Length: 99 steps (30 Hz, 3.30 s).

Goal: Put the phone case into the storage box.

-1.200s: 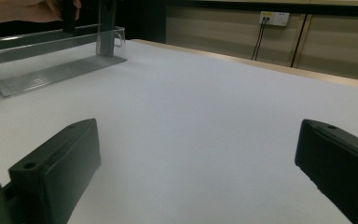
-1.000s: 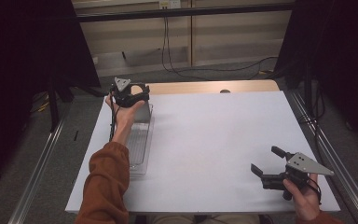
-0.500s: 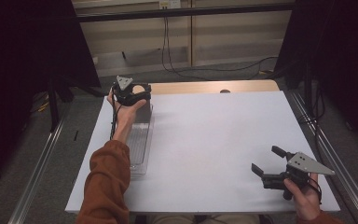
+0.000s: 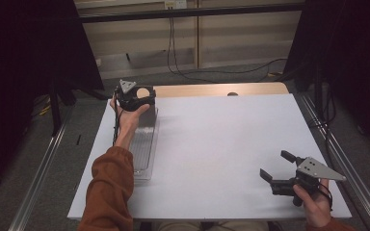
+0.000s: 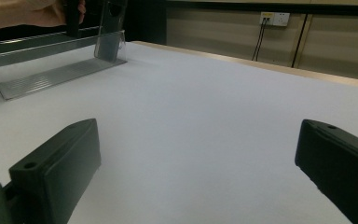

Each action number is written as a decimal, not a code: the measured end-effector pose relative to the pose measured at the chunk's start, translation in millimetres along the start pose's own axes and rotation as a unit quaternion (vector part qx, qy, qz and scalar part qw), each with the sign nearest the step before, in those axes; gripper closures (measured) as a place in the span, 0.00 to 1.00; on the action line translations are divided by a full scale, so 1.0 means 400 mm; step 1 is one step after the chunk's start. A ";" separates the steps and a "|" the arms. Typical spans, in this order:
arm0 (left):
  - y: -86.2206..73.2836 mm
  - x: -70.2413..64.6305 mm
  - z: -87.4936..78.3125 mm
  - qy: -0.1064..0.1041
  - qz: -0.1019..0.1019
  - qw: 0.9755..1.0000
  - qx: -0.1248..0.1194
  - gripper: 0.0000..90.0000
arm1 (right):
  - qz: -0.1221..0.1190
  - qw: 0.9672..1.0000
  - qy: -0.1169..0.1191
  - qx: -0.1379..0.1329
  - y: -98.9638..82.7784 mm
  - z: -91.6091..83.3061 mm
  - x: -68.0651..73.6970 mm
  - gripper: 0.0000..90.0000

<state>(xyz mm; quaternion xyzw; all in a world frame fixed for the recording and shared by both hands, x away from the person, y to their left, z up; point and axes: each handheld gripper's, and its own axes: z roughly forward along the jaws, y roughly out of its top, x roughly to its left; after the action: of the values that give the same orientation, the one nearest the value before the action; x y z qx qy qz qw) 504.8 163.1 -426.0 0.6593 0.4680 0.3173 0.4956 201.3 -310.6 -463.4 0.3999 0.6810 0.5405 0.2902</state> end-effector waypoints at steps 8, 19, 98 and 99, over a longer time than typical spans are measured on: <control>-0.002 0.014 -0.019 -0.007 -0.006 1.000 0.004 0.03 | 0.001 1.000 -0.002 0.000 0.000 0.002 0.003 0.00; -0.008 0.022 -0.044 -0.017 -0.016 1.000 -0.002 0.03 | -0.004 1.000 -0.002 0.001 0.000 0.003 0.003 0.00; -0.103 -0.003 -0.452 -0.110 0.013 0.989 -0.102 0.02 | -0.002 0.999 -0.031 -0.009 0.005 0.007 -0.005 0.00; -0.107 -0.003 -0.458 -0.113 0.011 0.988 -0.101 0.02 | 0.000 0.999 -0.032 -0.011 0.005 0.007 -0.005 0.00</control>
<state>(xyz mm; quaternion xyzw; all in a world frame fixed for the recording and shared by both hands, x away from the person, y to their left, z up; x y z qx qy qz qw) 329.6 230.4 -410.3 0.6423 0.3674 0.2918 0.6061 205.1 -310.7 -462.1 0.4136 0.6655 0.5350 0.3159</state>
